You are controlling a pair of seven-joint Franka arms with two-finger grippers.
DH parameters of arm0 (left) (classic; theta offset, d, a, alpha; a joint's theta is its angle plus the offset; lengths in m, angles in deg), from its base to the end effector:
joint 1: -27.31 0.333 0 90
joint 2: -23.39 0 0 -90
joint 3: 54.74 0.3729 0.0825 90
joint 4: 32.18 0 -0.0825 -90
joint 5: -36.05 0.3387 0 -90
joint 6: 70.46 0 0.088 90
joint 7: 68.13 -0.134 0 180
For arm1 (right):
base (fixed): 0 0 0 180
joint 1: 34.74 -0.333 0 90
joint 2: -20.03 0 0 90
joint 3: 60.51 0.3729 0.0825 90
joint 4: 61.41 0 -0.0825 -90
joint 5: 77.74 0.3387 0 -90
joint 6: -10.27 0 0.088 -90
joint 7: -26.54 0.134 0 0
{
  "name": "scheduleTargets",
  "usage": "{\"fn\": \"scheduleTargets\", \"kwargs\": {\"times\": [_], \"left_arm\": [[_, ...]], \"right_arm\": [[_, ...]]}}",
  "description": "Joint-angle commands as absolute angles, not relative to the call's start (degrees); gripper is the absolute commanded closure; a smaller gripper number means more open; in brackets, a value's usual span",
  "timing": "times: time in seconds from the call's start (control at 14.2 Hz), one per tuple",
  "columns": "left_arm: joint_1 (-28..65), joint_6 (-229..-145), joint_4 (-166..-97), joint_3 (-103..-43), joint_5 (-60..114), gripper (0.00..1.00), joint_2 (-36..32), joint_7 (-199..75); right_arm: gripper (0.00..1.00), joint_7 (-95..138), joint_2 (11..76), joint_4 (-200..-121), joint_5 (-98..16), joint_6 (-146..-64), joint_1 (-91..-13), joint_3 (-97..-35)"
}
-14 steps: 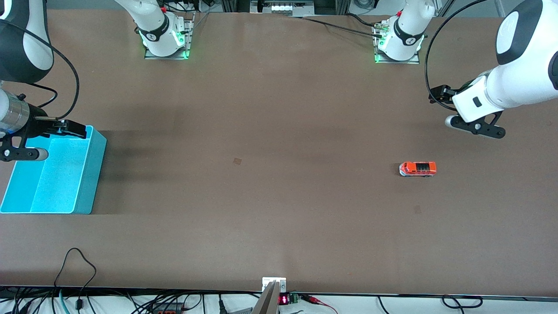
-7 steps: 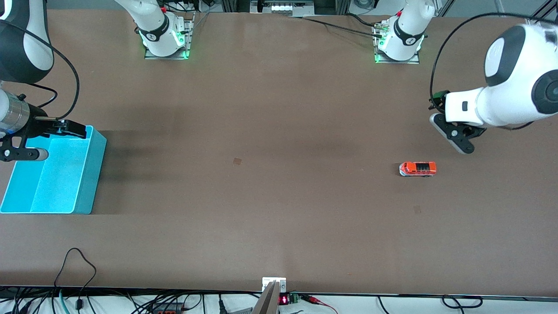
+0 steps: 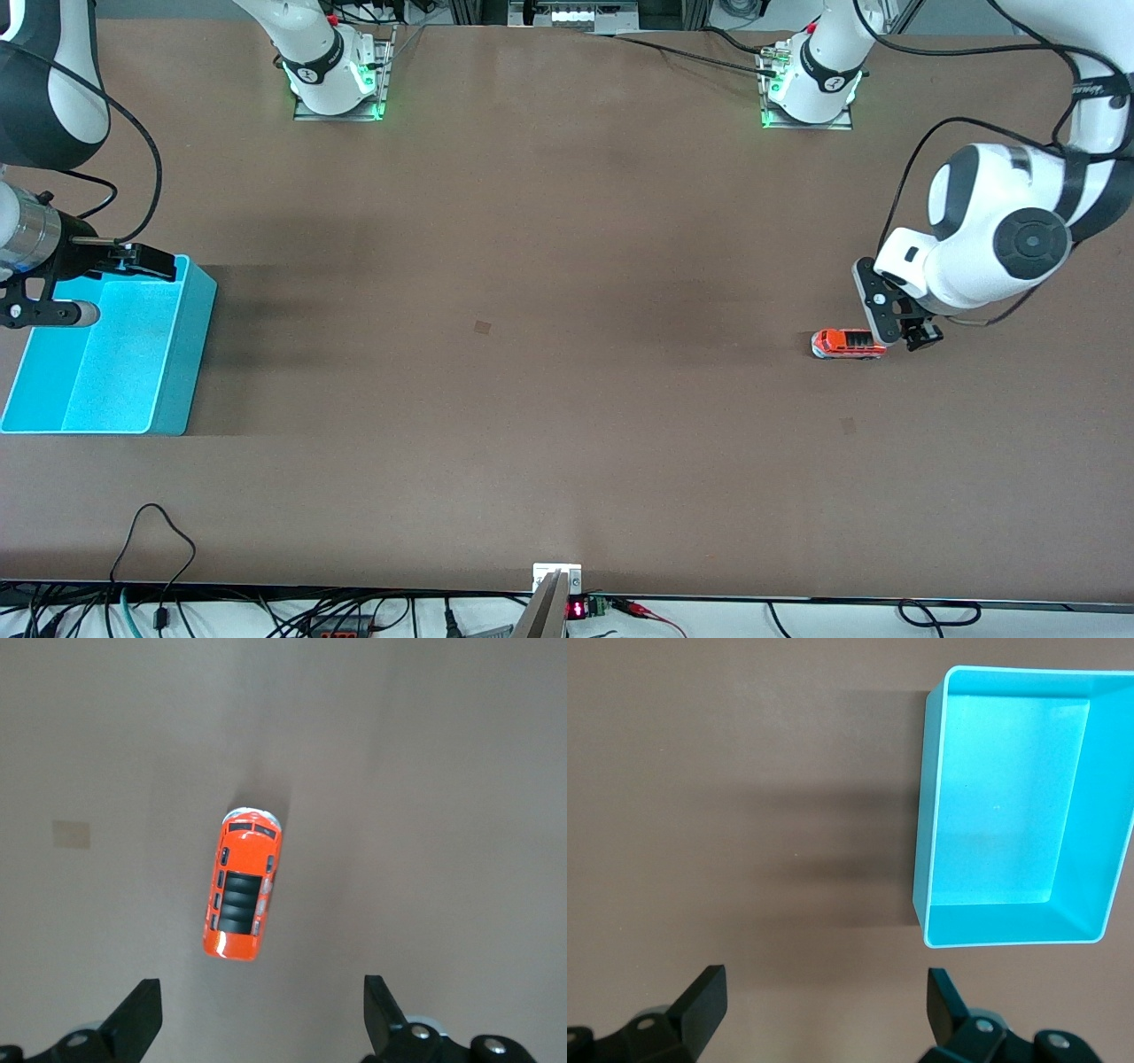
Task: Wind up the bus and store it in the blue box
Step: 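Lower the open left gripper around the orange bus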
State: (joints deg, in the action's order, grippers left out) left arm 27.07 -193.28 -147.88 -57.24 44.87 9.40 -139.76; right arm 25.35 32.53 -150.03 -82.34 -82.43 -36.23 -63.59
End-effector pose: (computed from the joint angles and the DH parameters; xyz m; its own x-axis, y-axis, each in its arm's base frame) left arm 0.5552 -0.0154 0.3791 0.1736 -0.9747 -0.1410 -0.9789 -0.1864 0.0832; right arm 0.5765 -0.0232 0.5501 0.9890 -0.0034 -0.1482 0.0096 -0.9961 0.0872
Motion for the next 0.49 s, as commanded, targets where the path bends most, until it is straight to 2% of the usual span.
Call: {"fn": "scheduleTargets", "kwargs": {"times": [0.0,0.42], "left_arm": [[27.7,-203.4,-154.0,-57.4,47.2,0.0,10.8,-144.9],[29.3,-217.9,-158.4,-57.4,48.6,0.0,5.6,-146.6]], "right_arm": [[0.0,24.3,32.4,-150.0,-80.2,-81.9,-35.7,-63.2],[0.0,24.3,32.4,-149.8,-78.9,-81.0,-35.8,-63.2]]}}
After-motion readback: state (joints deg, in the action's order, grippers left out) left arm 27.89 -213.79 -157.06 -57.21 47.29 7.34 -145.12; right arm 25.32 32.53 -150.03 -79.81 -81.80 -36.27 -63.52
